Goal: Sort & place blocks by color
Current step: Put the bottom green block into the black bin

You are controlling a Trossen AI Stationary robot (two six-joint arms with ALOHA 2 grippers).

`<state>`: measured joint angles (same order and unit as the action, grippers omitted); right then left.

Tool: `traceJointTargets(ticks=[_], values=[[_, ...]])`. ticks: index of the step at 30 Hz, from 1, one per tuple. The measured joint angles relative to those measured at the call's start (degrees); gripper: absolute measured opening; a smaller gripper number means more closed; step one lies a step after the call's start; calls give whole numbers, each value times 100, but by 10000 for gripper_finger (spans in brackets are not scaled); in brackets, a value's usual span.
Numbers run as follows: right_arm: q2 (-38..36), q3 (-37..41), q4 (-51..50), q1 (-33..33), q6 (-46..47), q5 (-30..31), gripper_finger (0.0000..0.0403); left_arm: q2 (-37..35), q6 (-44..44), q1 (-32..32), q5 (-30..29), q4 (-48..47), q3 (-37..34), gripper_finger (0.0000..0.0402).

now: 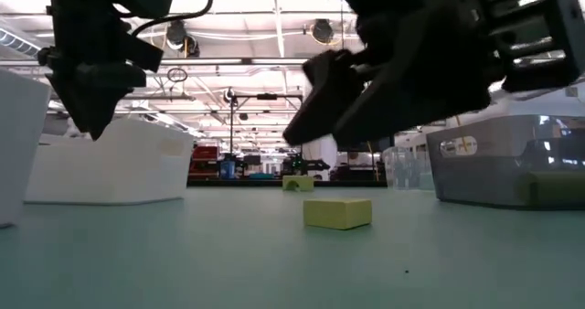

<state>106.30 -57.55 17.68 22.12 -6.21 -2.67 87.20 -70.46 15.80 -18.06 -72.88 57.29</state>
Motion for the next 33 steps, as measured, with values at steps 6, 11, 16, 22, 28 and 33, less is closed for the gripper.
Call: traceJointTargets(ticks=[6, 11, 16, 22, 28, 33], values=[[441, -465, -699, 23, 193, 90, 240, 0, -72, 204, 4, 15, 3, 224], [457, -477, -1246, -65, 426, 435, 240, -1, -157, 345, 7, 37, 5, 224], [454, -475, -1376, -80, 748, 445, 239, -2, -163, 448, 24, 181, 5, 223], [453, -475, -1524, -101, 800, 426, 201, -2, -185, 532, 24, 301, 5, 223], [440, -477, -1684, -141, 1029, 417, 115, -2, -209, 574, 24, 304, 5, 219], [340, -471, -1687, -146, 989, 470, 113, -2, -209, 572, 18, 301, 5, 218]])
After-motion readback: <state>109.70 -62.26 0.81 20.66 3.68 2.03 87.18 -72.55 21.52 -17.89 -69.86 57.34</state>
